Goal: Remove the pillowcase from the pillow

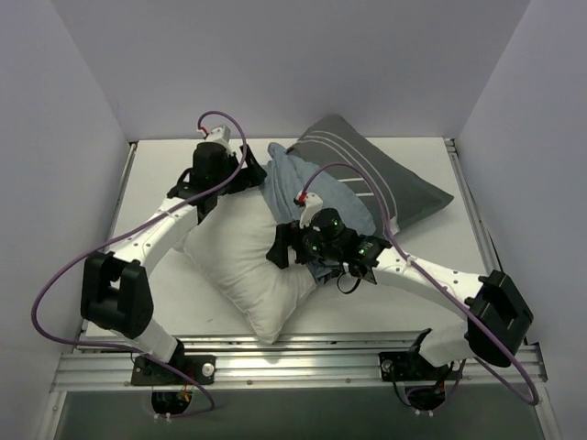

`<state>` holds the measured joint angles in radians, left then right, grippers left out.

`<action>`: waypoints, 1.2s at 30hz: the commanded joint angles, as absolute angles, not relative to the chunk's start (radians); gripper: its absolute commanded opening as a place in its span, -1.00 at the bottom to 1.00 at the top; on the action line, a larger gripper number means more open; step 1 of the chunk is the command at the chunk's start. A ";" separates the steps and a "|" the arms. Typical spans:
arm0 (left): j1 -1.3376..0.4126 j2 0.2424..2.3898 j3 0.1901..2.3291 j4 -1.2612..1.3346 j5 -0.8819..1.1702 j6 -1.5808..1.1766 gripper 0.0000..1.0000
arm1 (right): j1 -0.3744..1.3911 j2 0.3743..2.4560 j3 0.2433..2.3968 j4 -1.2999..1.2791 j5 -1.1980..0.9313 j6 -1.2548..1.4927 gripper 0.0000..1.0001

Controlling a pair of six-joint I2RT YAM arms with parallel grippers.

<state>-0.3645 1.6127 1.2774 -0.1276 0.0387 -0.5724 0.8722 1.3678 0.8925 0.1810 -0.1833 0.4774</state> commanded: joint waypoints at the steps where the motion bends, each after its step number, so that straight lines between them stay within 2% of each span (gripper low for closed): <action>1: -0.348 1.502 1.307 -0.199 0.011 -0.503 0.88 | 0.778 1.439 0.930 0.227 -0.097 0.420 0.71; 6: -0.351 1.238 1.131 -0.256 -0.090 -0.425 0.88 | 0.770 1.522 1.047 0.207 -0.103 0.410 0.71; 11: -0.408 0.972 0.974 -0.323 -0.048 -0.361 0.88 | 0.770 1.620 1.228 0.203 -0.106 0.419 0.76; 17: -0.578 0.847 0.914 -0.426 -0.106 -0.259 0.88 | 0.772 1.634 1.417 0.100 -0.088 0.377 0.82; 25: -0.794 0.969 0.968 -0.472 -0.297 -0.101 0.88 | 0.743 1.444 1.385 -0.107 0.228 0.325 0.96; 31: -0.929 1.178 1.042 -0.480 -0.472 -0.069 0.88 | 0.723 1.296 1.228 -0.123 0.281 0.359 0.99; 36: -0.936 1.262 1.006 -0.410 -0.469 -0.118 0.88 | 0.718 1.235 1.118 -0.103 0.287 0.391 0.99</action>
<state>-0.9337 1.2385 0.9897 -0.4656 -0.4145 -0.1028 0.7204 1.2522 1.1702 -0.0967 0.2417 0.3676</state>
